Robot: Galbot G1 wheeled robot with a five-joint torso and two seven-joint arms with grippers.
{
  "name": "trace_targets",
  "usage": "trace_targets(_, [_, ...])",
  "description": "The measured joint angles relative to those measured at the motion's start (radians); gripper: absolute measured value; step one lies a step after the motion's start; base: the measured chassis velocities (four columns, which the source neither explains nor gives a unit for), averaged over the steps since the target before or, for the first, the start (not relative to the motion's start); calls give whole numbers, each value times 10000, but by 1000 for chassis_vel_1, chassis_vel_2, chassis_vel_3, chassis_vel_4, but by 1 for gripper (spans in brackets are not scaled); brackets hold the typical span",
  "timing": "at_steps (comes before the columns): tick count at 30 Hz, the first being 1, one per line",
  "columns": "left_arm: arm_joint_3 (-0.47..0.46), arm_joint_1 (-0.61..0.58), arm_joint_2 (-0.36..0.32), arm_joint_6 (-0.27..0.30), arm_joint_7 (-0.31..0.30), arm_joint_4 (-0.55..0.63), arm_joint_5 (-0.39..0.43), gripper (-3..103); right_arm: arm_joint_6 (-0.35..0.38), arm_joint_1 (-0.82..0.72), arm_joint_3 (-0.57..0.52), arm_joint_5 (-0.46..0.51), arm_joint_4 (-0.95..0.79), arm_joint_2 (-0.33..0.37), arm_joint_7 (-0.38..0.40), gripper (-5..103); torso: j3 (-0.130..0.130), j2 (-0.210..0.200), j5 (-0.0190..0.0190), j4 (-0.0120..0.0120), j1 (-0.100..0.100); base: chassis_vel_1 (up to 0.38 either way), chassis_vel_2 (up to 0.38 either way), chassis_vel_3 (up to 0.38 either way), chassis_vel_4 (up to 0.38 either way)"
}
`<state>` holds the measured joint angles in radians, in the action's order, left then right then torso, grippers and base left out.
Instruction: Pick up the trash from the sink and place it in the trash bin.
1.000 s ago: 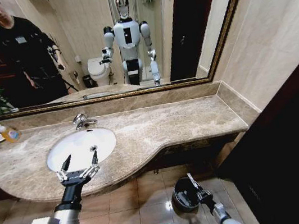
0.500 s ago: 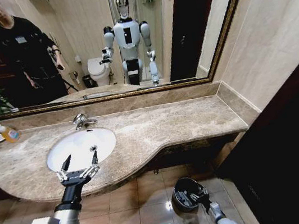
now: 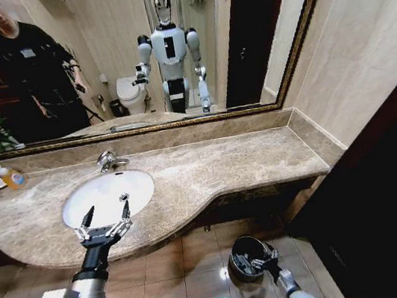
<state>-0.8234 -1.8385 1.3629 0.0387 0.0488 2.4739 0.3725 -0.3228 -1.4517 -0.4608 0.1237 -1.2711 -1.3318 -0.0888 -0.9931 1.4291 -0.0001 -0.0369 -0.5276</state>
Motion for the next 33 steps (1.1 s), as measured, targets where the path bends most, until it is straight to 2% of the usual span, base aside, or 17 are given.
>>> trace_targets(2, [1,0,0,0,3,0,1,100,573,-515,-357,70,-1313,40,42,100,0,0,-1,-1,0,0,0,0,0])
trace_targets(3, [1,0,0,0,3,0,1,100,573,-515,-357,70,-1313,40,42,100,0,0,-1,-1,0,0,0,0,0])
trace_targets(6, [0,0,0,0,0,0,0,100,1247,-1515,-718,253,-3443,62,386,100,1,0,2,1,0,0,0,0,0])
trace_targets(8, [0,0,0,0,0,0,0,100,1364,-1807,-786,367,-4060,77,489,100,0,1,-1,1,1,0,0,0,0])
trace_targets(11, [0,0,0,0,0,0,0,100,1770,-2591,-1038,633,-6223,-28,561,100,1,1,-1,2,2,0,0,0,0])
trace_targets(14, [0,0,0,0,0,0,0,100,2042,-2795,-1115,765,-7178,-176,536,100,1,1,-2,1,2,0,0,0,0])
trace_targets(19, [0,0,0,0,0,0,0,100,2369,-2731,-1259,859,-8206,-514,579,100,0,1,-1,1,2,0,0,0,0])
trace_targets(22, [0,0,0,0,0,0,0,100,3038,-2037,-1593,1028,-8759,-899,596,100,0,1,0,2,1,0,0,0,0])
trace_targets(24, [0,0,0,0,0,1,0,100,3241,-1766,-1707,1161,-8853,-987,546,100,1,0,1,0,1,0,0,0,0])
trace_targets(27, [0,0,0,0,0,1,0,100,3573,-1343,-2015,1326,-8987,-1092,292,100,0,0,1,-1,0,0,0,0,0])
trace_targets(31, [0,0,0,0,0,0,0,100,4384,-1322,-2715,1485,-9457,-904,-721,100,0,0,0,0,-1,0,0,0,0])
trace_targets(33, [0,0,0,0,0,0,0,100,4468,-1397,-2836,1547,-9472,-824,-1026,100,0,1,0,1,0,0,0,0,0])
